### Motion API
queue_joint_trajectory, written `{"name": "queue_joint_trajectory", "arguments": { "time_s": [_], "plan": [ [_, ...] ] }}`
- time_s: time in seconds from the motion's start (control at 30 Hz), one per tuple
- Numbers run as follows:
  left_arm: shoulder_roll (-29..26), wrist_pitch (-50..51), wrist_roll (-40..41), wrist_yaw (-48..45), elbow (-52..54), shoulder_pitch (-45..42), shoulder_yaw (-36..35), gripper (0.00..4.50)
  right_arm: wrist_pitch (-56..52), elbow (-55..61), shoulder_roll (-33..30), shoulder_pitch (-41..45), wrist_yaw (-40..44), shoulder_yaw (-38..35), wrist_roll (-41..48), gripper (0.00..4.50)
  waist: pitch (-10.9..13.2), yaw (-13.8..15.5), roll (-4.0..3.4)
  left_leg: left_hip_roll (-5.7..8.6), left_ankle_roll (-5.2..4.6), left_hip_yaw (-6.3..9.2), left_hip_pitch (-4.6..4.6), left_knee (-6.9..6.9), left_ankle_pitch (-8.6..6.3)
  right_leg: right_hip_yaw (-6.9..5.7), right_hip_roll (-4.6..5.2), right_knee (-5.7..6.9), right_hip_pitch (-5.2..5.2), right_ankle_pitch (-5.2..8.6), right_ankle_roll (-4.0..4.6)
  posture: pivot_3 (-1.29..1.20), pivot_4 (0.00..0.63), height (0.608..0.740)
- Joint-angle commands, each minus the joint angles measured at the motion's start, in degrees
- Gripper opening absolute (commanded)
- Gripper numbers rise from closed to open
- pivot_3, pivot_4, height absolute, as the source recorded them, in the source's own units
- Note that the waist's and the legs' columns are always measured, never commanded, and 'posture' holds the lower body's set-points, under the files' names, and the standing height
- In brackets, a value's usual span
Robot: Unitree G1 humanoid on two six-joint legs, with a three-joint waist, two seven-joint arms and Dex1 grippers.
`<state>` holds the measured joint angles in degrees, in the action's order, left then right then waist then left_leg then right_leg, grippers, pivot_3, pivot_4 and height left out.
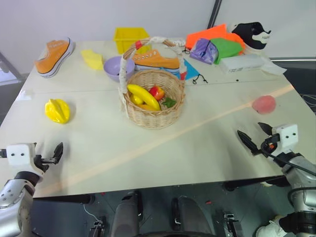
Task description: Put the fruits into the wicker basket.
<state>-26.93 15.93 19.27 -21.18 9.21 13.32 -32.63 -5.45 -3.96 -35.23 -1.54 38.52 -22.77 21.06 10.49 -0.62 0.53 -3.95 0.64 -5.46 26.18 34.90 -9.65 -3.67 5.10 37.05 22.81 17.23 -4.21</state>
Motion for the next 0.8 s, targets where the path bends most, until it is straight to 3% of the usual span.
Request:
{"name": "queue_joint_trajectory", "arguments": {
  "time_s": [0.03, 0.23, 0.5, 0.8],
  "plan": [
    [-0.44, -0.58, 0.08, 0.42, 1.36, -0.34, -0.52, 4.5, 0.15, 2.46, -0.29, 0.51, 0.36, -0.12, 0.61, 4.45, 0.0, -0.01, 0.0, 0.0, 0.0, 0.0, 0.0, 0.0, 0.0, 0.0, 0.0, 0.01, -0.02, 0.0, 0.0, 0.0, 0.15, 0.74],
    [-0.13, 0.31, 0.63, 1.77, 1.4, -1.25, -1.02, 4.5, -2.93, 8.19, -1.47, 0.48, 3.36, 2.6, 2.14, 4.45, 0.0, -0.04, 0.0, -0.01, -0.01, -0.01, 0.0, 0.04, 0.01, 0.0, -0.03, 0.07, -0.15, -0.01, -0.02, 0.0, 0.15, 0.74],
    [-0.23, 3.91, 0.15, 9.03, 2.6, -8.07, -1.43, 4.5, -14.36, 26.47, -6.68, 1.01, 12.34, 12.65, 7.7, 4.45, -0.04, 0.17, 0.06, -0.02, -0.02, 0.08, 0.0, 0.15, 0.01, -0.04, -0.04, 0.16, -0.17, -0.02, -0.04, 0.0, 0.15, 0.74],
    [-1.89, 11.34, -5.04, 15.29, 2.89, -20.18, 5.31, 4.5, -20.81, 38.59, -2.49, 12.18, 10.02, 25.54, 9.42, 4.45, -0.15, 0.25, 0.27, 0.0, -0.13, 0.12, 0.06, 0.18, 0.08, -0.07, -0.09, 0.17, -0.2, -0.06, -0.11, 0.0, 0.15, 0.74]
  ]
}}
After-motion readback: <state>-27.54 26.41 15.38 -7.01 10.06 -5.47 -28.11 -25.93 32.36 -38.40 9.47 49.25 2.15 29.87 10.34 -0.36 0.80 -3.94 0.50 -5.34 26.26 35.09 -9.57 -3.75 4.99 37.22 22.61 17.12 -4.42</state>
